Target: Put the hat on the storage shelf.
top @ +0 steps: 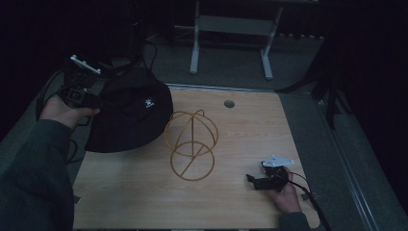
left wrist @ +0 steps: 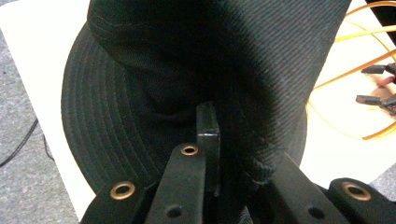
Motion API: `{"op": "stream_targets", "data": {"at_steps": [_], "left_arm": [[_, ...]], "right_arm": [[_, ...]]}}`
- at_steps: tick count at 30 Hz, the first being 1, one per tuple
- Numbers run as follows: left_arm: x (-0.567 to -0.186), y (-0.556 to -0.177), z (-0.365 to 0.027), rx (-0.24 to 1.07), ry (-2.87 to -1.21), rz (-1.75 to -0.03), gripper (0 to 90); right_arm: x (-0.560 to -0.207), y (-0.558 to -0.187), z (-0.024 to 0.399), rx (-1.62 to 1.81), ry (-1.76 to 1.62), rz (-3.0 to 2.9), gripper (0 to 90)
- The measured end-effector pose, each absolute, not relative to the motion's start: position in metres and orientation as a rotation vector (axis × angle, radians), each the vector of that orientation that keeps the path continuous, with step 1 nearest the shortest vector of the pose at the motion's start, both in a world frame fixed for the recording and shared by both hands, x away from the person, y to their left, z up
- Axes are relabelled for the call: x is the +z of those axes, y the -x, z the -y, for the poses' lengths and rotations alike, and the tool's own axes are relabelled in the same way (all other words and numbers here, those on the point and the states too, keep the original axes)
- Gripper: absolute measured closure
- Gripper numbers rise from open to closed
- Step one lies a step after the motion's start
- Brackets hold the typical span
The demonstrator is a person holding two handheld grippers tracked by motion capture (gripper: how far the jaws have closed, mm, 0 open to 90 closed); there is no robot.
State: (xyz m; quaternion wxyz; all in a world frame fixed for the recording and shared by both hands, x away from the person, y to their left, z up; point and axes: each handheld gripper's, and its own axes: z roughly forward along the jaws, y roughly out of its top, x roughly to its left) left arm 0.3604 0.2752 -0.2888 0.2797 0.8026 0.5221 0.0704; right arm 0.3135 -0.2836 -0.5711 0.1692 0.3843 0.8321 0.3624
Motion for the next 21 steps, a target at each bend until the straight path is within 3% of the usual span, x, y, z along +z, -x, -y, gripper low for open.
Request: {"op": "stream_targets", "data": {"at_steps": [21], "left_arm": [[-0.269, -0.357, -0.279, 0.227, -2.141, -1.399, 88.0]], "right_arm": [[-0.571, -0.313, 0.284, 1.032, -1.093, -2.365, 13.8]]}}
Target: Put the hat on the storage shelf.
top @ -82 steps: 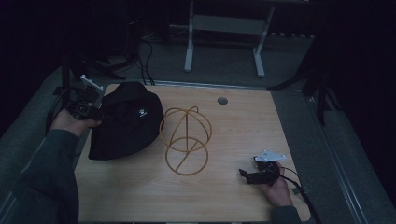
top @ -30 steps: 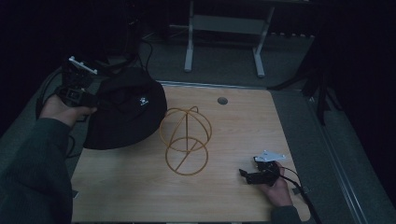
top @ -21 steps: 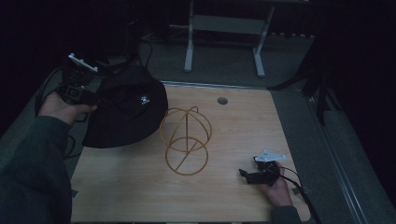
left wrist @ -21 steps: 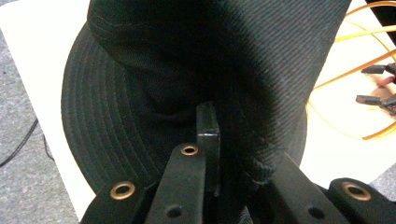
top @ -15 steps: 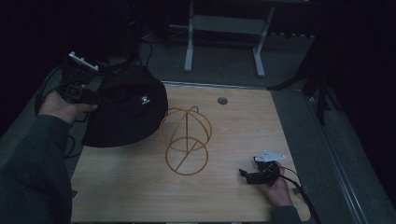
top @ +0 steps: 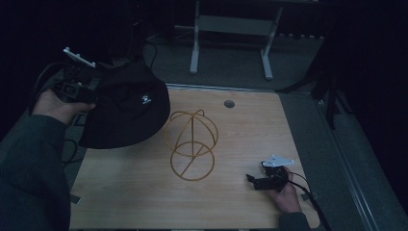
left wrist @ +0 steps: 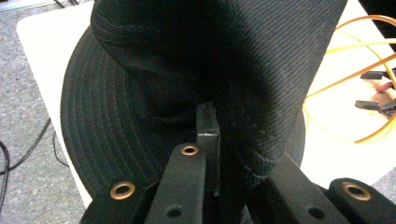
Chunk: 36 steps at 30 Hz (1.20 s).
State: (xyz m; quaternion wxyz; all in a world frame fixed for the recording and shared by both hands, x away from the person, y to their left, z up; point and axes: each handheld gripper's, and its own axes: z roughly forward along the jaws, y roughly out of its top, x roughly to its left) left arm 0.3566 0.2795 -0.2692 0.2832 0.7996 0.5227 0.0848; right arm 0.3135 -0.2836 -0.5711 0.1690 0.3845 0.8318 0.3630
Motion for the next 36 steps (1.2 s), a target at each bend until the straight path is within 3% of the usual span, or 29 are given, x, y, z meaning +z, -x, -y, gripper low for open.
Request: {"op": "stream_targets", "data": {"at_steps": [36], "left_arm": [[-0.243, -0.346, -0.280, 0.244, -2.129, -1.261, 87.9]], "right_arm": [[-0.571, -0.314, 0.284, 1.033, -1.091, -2.364, 13.8]]}}
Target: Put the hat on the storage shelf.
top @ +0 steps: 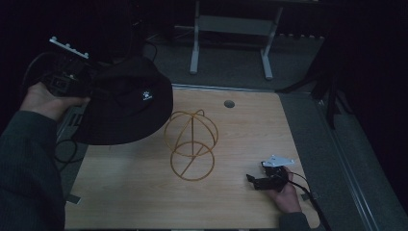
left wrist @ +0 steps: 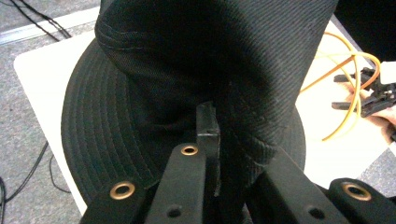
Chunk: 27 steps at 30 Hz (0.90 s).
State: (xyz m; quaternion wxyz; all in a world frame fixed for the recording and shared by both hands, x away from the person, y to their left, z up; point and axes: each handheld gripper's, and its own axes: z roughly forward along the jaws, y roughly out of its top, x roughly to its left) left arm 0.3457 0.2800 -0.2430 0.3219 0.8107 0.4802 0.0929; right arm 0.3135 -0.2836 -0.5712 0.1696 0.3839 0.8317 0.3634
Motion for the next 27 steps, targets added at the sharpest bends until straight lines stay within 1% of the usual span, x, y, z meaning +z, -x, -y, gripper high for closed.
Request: {"op": "stream_targets", "data": {"at_steps": [20, 27], "left_arm": [[-0.230, -0.342, -0.276, 0.246, -2.106, -1.209, 88.0], [-0.228, -0.341, -0.275, 0.211, -2.087, -1.177, 88.0]], "right_arm": [[-0.571, -0.313, 0.283, 1.035, -1.094, -2.362, 13.8], [-0.571, -0.314, 0.283, 1.034, -1.092, -2.362, 13.8]]}}
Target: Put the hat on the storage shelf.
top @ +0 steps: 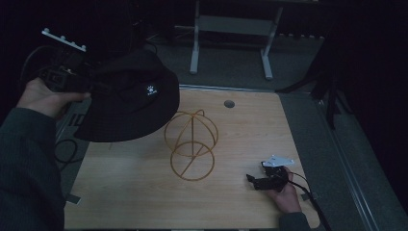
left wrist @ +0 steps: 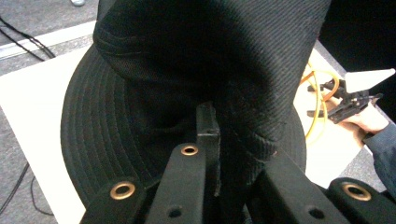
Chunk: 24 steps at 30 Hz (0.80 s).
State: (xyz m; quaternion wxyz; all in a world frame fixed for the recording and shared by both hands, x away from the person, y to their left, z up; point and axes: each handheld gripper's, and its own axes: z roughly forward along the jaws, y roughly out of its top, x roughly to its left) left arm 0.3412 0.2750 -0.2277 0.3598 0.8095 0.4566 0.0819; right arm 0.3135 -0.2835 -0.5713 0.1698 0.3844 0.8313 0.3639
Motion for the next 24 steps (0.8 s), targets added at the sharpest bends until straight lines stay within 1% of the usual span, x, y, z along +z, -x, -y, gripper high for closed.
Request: {"op": "stream_targets", "data": {"at_steps": [12, 24], "left_arm": [[-0.226, -0.342, -0.269, 0.169, -2.080, -1.128, 88.1], [-0.220, -0.338, -0.250, 0.132, -2.106, -1.041, 88.0]], "right_arm": [[-0.571, -0.313, 0.284, 1.033, -1.094, -2.364, 13.8], [-0.571, -0.314, 0.284, 1.032, -1.092, -2.364, 13.8]]}}
